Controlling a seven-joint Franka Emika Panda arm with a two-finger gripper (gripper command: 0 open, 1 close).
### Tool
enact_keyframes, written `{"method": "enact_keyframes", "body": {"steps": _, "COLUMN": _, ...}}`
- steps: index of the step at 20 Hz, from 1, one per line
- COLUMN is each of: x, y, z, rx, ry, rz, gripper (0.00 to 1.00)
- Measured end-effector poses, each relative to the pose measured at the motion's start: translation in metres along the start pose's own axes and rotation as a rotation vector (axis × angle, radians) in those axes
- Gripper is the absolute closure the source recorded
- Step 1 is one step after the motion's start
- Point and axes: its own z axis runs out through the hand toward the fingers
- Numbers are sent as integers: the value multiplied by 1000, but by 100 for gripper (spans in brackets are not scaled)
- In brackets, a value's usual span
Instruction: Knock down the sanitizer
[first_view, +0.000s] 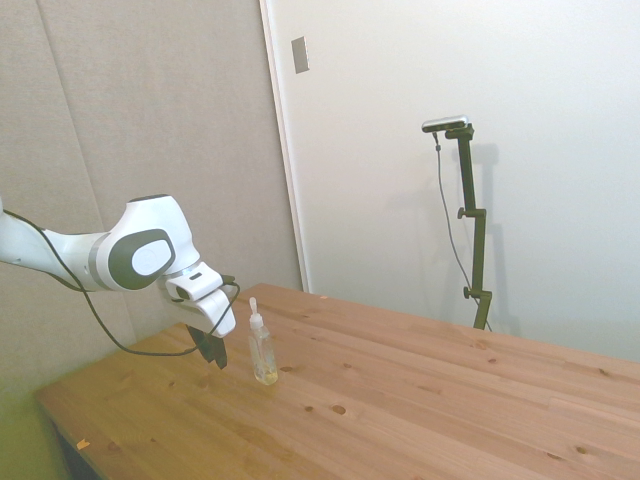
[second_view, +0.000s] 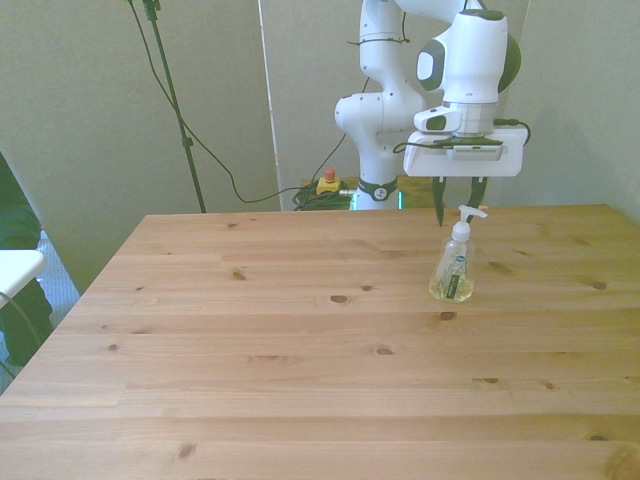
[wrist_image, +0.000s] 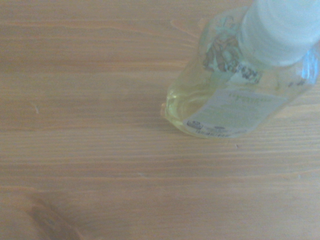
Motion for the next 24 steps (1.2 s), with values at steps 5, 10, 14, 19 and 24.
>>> {"method": "enact_keyframes", "body": {"steps": 5, "x": 8, "y": -11, "z": 7, "rx": -12, "ry": 10, "rz": 16, "gripper": 100}}
{"method": "enact_keyframes", "body": {"steps": 10, "x": 22, "y": -18, "z": 9, "rx": -13, "ry": 16, "rz": 38, "gripper": 100}}
{"method": "enact_keyframes", "body": {"steps": 14, "x": 37, "y": -23, "z": 11, "rx": -15, "ry": 25, "rz": 57, "gripper": 100}}
{"method": "enact_keyframes", "body": {"steps": 19, "x": 64, "y": -37, "z": 14, "rx": -5, "ry": 29, "rz": 91, "gripper": 100}}
{"method": "enact_keyframes", "body": {"steps": 24, "x": 91, "y": -58, "z": 16, "rx": 15, "ry": 35, "rz": 121, "gripper": 100}}
